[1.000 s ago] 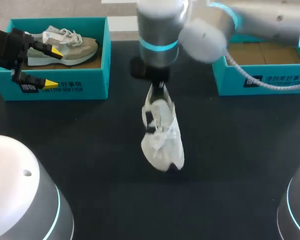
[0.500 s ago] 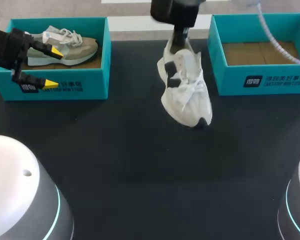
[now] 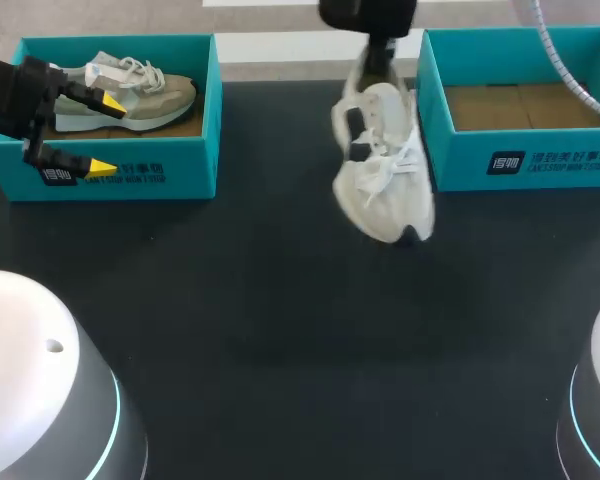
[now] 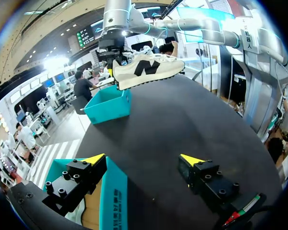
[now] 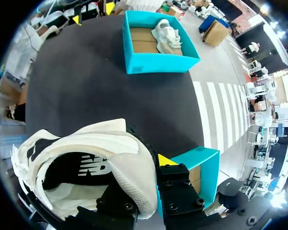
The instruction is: Take the shoe out of the shoebox, open the shoe tongue, remove and reinsert the insole, then place the shoe into the shoebox
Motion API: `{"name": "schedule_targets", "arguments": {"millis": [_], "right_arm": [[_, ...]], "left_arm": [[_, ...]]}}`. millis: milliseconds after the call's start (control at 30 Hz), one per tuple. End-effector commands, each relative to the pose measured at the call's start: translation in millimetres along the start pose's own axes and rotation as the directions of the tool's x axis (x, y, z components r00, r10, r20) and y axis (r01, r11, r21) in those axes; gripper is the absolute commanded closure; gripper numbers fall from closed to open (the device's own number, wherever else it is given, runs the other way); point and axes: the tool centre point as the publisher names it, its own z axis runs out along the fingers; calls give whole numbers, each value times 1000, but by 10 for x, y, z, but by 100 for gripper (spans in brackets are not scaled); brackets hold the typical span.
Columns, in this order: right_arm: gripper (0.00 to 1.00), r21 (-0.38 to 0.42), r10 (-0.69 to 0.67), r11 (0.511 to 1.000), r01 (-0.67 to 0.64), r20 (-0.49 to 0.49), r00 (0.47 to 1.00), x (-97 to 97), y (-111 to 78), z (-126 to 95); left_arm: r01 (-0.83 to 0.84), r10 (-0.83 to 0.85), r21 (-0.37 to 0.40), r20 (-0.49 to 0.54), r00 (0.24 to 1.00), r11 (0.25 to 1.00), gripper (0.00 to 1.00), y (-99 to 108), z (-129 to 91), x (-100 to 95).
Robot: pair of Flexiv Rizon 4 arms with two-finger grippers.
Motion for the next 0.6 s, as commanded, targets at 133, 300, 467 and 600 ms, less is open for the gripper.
{"name": "schedule_targets", "arguments": {"millis": [133, 300, 467, 600], "right_arm": [[100, 129, -15, 992, 13, 11, 1000, -672, -865, 100], [100, 155, -9, 988, 11, -15, 1000, -867, -1058, 175], [100, 155, -9, 988, 11, -15, 1000, -867, -1058, 175], [100, 155, -9, 988, 11, -15, 1000, -867, -1058, 175]], "left_arm": [[0, 0, -4, -2, 1000, 1000, 0, -4, -5, 2], [0, 0, -4, -2, 1000, 1000, 0, -4, -5, 2], [0, 0, -4, -2, 1000, 1000, 0, -4, -5, 2], [0, 0, -4, -2, 1000, 1000, 0, -4, -5, 2]]}}
